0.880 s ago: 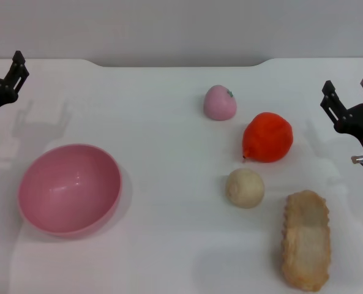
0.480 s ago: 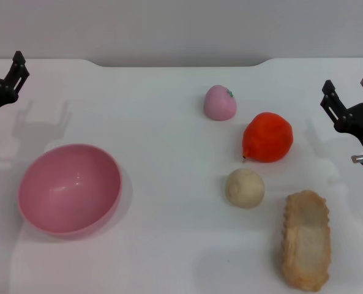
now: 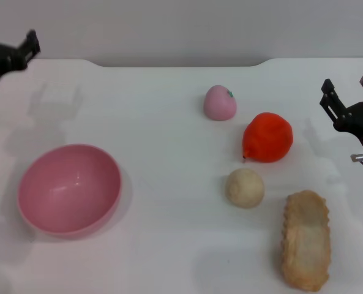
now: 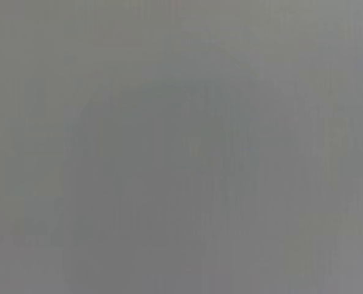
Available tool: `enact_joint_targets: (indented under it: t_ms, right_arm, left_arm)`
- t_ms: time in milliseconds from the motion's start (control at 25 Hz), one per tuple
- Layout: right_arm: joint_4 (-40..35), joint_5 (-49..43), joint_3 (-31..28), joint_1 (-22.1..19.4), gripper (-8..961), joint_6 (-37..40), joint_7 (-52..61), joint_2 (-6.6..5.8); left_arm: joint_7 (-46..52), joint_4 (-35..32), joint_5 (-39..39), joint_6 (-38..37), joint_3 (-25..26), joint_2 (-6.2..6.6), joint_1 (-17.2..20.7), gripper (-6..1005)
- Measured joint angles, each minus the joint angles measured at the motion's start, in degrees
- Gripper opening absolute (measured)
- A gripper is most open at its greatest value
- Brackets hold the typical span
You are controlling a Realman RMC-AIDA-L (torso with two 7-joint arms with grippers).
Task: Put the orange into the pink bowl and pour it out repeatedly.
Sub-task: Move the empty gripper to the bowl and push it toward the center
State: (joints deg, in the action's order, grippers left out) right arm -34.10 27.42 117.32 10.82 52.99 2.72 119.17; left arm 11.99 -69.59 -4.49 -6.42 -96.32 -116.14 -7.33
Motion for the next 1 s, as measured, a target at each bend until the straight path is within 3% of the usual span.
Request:
enact_joint_targets:
  t_ms: [80,120,160,200,240,280,440,520,760,1000]
  right_arm:
    - [0.0,0.0,0.0,0.0,763,-0.3,0.0,-0.03]
    - [0.0,0.0,0.0,0.0,763,-0.5,0.0,-0.03]
    - [0.0,0.0,0.0,0.0,763,-0.6,0.0,-0.04]
    - [0.0,0.0,0.0,0.0,763,-0.7,0.0,-0.04]
    - [0.0,0.0,0.0,0.0,763,-0.7,0.0,-0.04]
    - [0.0,0.0,0.0,0.0,763,-0.8,0.0,-0.05]
    - [0.0,0.0,0.0,0.0,763,-0.8,0.0,-0.07]
    - [0.0,0.0,0.0,0.1,763,-0.8,0.0,-0.08]
    - [0.0,0.0,0.0,0.3,762,-1.1,0.0,-0.08]
    - [0.8,0.0,-0.2,0.2,763,-1.4,0.0,-0.08]
  left_arm:
    - [-0.1,-7.7,0.6,12.5,2.1,0.04,-0.4,734]
    - [-0.1,-7.7,0.6,12.5,2.1,0.04,-0.4,731]
    - [-1.5,-14.8,0.5,26.5,4.5,0.17,-2.3,729]
    - [-4.1,-18.0,-0.1,35.3,5.9,0.15,-4.0,726]
    - [-4.1,-18.0,-0.1,35.3,5.9,0.15,-4.0,723]
    - [-9.2,-22.2,-1.3,47.7,8.4,-0.42,-6.8,721]
    - [-17.0,-26.7,-4.3,63.8,12.8,-1.75,-10.9,710]
    - [-18.8,-28.8,-7.8,70.4,14.4,-1.55,-12.4,705]
    - [-20.5,-36.1,-11.8,76.9,17.5,-1.73,-11.8,690]
    - [-20.4,-38.8,-12.3,79.6,17.7,-1.76,-10.5,679]
